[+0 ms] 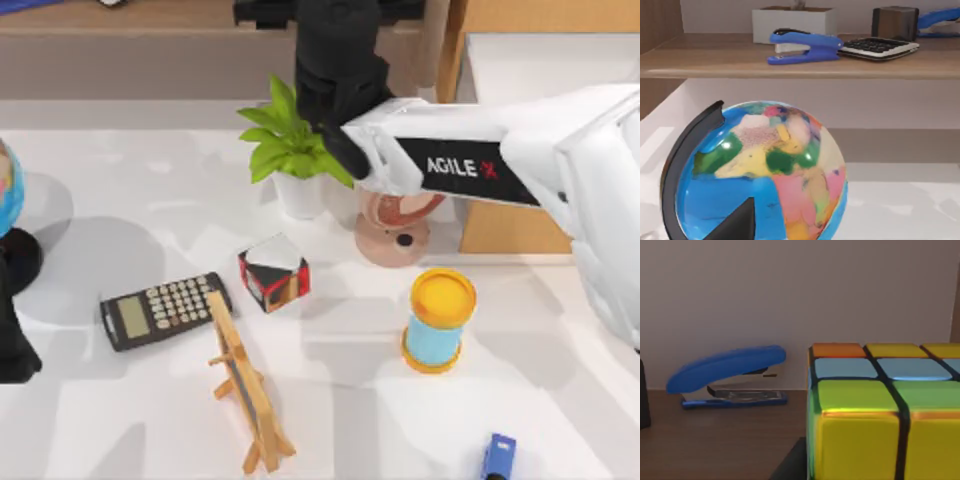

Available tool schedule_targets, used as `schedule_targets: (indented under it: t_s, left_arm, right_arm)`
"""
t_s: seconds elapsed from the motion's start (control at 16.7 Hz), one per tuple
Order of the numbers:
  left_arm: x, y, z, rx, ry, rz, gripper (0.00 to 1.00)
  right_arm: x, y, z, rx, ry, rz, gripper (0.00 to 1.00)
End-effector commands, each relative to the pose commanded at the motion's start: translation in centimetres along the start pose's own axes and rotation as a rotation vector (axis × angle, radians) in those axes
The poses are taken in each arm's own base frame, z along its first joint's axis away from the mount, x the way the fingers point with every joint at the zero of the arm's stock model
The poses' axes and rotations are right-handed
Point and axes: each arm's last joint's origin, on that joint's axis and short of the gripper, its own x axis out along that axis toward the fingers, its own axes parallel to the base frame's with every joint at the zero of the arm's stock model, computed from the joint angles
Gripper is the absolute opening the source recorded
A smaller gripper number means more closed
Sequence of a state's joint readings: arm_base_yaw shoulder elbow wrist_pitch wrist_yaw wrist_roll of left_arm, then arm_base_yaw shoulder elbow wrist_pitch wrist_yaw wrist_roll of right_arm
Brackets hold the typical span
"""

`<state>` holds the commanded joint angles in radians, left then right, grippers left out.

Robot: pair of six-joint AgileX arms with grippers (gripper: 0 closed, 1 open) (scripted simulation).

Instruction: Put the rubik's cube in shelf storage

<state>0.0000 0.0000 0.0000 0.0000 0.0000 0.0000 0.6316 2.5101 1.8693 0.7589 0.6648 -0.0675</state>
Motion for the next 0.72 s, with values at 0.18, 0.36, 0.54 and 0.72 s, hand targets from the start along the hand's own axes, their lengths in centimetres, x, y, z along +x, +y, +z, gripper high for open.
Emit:
schedule_targets:
  t_s: [0.18,0.36,0.54,0.72]
  left_arm:
    - [0.0,0.0,0.0,0.0,0.0,0.0,1.0]
    - [0.0,0.0,0.0,0.0,0.0,0.0,1.0]
    - [0.0,0.0,0.0,0.0,0.0,0.0,1.0]
    - [0.0,0.0,0.0,0.0,0.0,0.0,1.0]
  right_arm:
    - [0.0,0.0,0.0,0.0,0.0,0.0,0.08]
    - [0.0,0.0,0.0,0.0,0.0,0.0,0.3]
    - [0.0,0.0,0.0,0.0,0.0,0.0,0.53]
    - [0.0,0.0,0.0,0.0,0.0,0.0,0.75]
